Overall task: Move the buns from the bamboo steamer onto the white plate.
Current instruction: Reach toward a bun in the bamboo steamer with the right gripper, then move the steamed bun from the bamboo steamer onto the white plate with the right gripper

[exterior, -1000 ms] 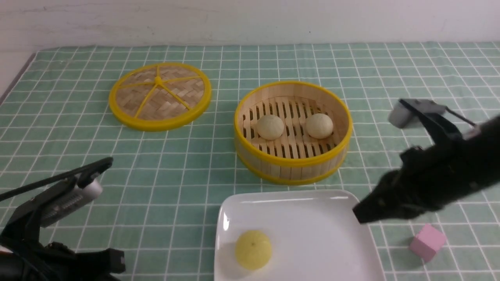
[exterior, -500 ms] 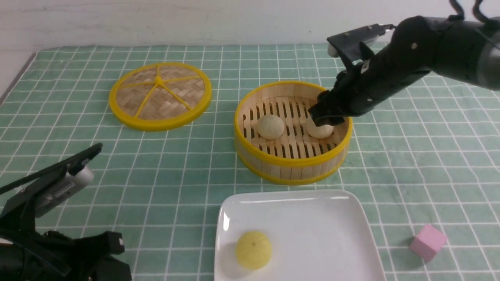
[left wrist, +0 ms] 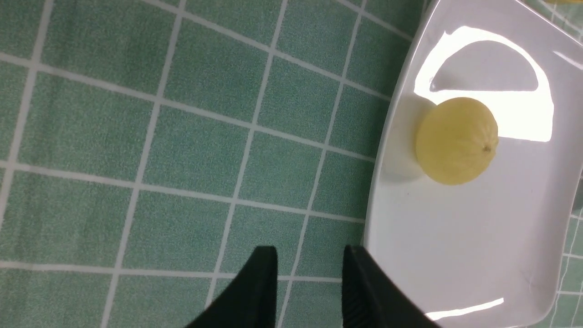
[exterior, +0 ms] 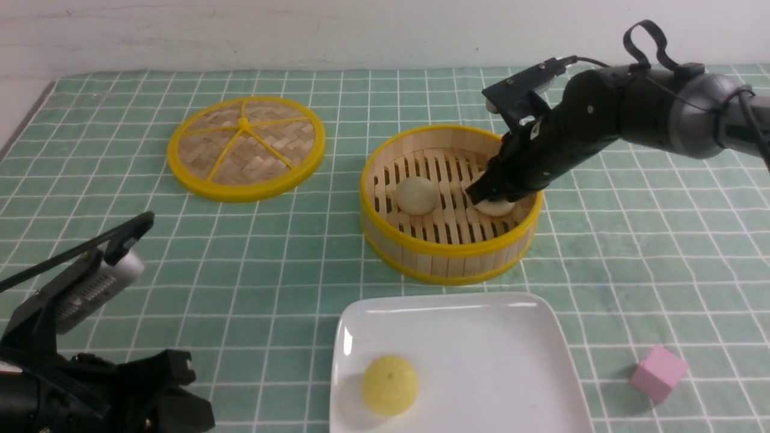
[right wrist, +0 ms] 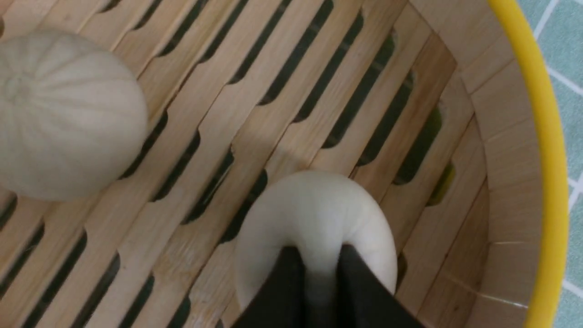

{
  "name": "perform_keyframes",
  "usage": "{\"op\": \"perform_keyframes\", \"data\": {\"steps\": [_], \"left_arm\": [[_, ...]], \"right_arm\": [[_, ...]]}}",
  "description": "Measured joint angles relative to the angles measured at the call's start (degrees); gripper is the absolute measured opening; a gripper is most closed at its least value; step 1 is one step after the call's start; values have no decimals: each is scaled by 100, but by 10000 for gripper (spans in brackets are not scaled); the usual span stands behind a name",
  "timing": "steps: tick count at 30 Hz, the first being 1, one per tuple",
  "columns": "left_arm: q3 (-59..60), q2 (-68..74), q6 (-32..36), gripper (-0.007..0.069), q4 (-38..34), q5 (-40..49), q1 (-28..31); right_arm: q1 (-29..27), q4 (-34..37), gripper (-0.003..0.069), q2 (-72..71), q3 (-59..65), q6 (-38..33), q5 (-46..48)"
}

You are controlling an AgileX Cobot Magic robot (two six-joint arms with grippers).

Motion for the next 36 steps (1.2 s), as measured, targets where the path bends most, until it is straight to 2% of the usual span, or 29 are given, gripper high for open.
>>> {"op": "perform_keyframes", "data": {"steps": [1, 8, 12, 14, 17, 21, 22, 26, 31, 36], "left_arm": [[0, 0, 0, 236, 0, 0, 0], [0, 0, 0, 238, -5, 0, 0], [0, 0, 0, 237, -5, -45, 0], [0, 0, 0, 239, -5, -137, 0], [0, 0, 0, 239, -17, -320, 0], [0, 0, 0, 239, -25, -525, 0], [0, 0, 0, 239, -25, -536, 0], [0, 0, 0, 239, -25, -724, 0], [0, 0, 221, 239, -45, -866, 0], [0, 11, 632, 239, -51, -901, 0]], "right_arm": [[0, 80, 22, -67, 0, 0, 81], [0, 334, 22, -1219, 26, 6, 1064], [0, 573, 22, -2126, 35, 298, 1846], [38, 766, 22, -2695, 263, 441, 2193], [217, 837, 22, -3296, 961, 500, 2220], [605, 907, 22, -3854, 2491, 578, 1696], [637, 907, 22, -3888, 2563, 583, 1604], [866, 938, 26, -3983, 3930, 589, 332], [904, 983, 29, -3704, 4661, 589, -680], [915, 1218, 36, -3300, 4785, 601, -1203]]}}
